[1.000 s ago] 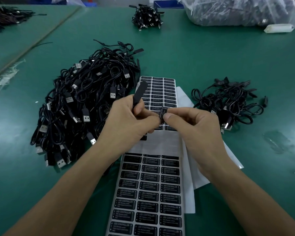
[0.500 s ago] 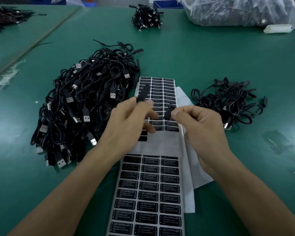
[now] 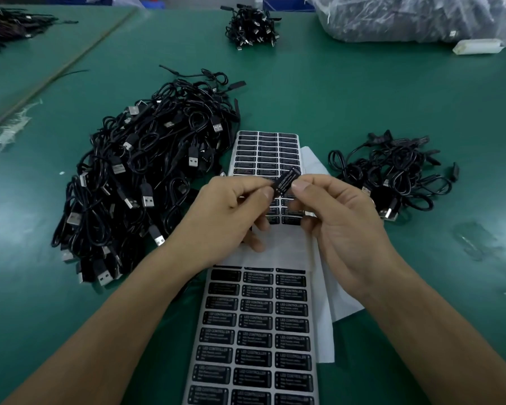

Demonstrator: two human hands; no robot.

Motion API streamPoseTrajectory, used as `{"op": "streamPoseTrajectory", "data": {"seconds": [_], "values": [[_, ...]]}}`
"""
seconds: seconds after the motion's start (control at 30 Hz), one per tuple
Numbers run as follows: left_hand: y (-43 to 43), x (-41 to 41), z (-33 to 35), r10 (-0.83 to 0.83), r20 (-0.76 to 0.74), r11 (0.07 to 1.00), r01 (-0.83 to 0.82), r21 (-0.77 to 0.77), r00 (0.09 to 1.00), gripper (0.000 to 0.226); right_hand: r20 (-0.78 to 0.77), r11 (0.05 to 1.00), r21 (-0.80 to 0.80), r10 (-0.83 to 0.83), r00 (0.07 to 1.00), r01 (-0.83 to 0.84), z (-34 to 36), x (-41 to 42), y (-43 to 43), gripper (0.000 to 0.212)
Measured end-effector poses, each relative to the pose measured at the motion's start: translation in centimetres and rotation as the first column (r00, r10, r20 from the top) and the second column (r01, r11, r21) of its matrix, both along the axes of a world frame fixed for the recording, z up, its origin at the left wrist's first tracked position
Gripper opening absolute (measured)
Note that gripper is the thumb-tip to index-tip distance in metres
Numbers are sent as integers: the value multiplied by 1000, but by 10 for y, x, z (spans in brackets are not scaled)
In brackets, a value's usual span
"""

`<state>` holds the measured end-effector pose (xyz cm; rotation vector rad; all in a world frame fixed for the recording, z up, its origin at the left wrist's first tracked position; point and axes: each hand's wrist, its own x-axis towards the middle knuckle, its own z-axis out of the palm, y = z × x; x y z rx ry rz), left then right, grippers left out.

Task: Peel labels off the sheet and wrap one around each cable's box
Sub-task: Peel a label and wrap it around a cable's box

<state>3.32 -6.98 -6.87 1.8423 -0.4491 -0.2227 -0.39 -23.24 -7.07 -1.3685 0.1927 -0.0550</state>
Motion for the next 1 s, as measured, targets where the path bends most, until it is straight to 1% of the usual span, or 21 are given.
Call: {"op": "streamPoseTrajectory", "data": {"seconds": [0.1,0.2,0.4,0.5,0.6,0.73,0.83,1.0], "values": [[-1,1,-2,47,-50,995,-52,-90,998,14,-6,1000,13,-13,1000,13,-1,0,0,18],[0,3,-3,53,-37,993,-57,-101,998,8,-3,999,30,-19,1000,19,-2,1,0,19],[1,3,-3,13,-81,987,-25,-156,997,15,-12,999,12,-44,999,45,-2,2,1,20],[3,4,-2,-24,-73,989,13,-150,997,23,-9,998,8,-55,998,55,-2,1,1,18],[4,3,0,-51,-91,987,37,-156,995,25,5,998,-1,-59,998,59,-3,1,1,15],[3,3,0,-52,-139,982,25,-186,989,32,41,996,-61,-60,997,62,-3,0,3,18],[3,2,1,-43,-175,977,5,-215,984,30,71,990,-124,-63,995,71,-3,-1,4,19],[4,3,0,-43,-201,978,0,-209,979,21,112,978,-192,-66,992,87,-4,-1,5,18]]}}
